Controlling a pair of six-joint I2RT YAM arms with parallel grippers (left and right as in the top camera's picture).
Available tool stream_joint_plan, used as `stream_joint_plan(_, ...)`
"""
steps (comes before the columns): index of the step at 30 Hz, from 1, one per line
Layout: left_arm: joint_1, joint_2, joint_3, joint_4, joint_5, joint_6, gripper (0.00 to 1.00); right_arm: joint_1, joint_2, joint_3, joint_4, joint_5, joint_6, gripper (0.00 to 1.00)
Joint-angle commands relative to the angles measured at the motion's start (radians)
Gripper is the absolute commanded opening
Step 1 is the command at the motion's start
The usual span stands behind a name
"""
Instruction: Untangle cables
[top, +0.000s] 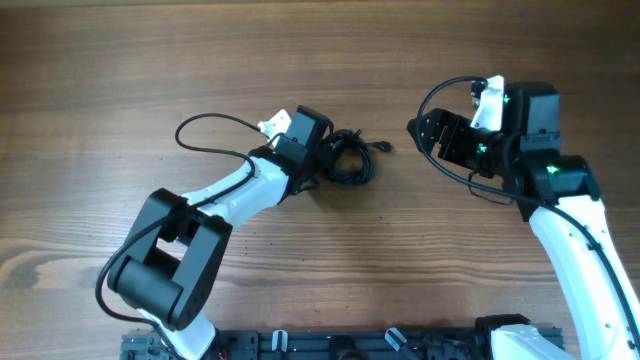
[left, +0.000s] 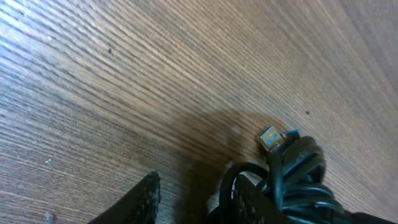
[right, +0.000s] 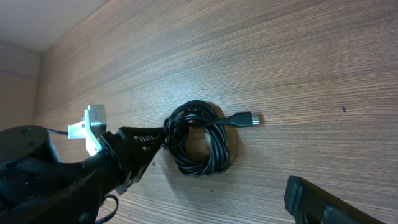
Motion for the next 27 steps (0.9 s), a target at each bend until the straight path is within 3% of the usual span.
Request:
stream_joint_plan(1, -0.005, 0.023, 0.013, 0.039, 0.068, 0.072, 0.41, -0.004, 0.011, 0.020, -0.001, 0.027, -0.007, 0.96)
stream_joint_plan(3, -0.005, 0.016, 0.013, 0.114, 0.159, 0.237, 0.62, -0.004, 0.011, 0.020, 0.000, 0.026, -0.007, 0.96)
stream_joint_plan(4, -0.005, 0.010, 0.013, 0.135, 0.188, 0.269, 0.63, -0.004, 0.011, 0.021, 0.000, 0.026, -0.008, 0.96)
stream_joint_plan(12, -0.014, -0.005, 0.014, 0.132, 0.196, 0.270, 0.52, -0.004, 0.011, 0.020, -0.002, 0.036, -0.037, 0.96)
stream_joint_plan(22, -0.029, -0.014, 0.015, 0.197, 0.192, 0.258, 0.53, -0.004, 0.040, -0.006, -0.040, 0.077, -0.030, 0.96)
stream_joint_plan(27, -0.030, -0.003, 0.014, 0.197, 0.190, 0.178, 0.53, -0.004, 0.076, -0.006, -0.051, 0.077, -0.030, 0.96)
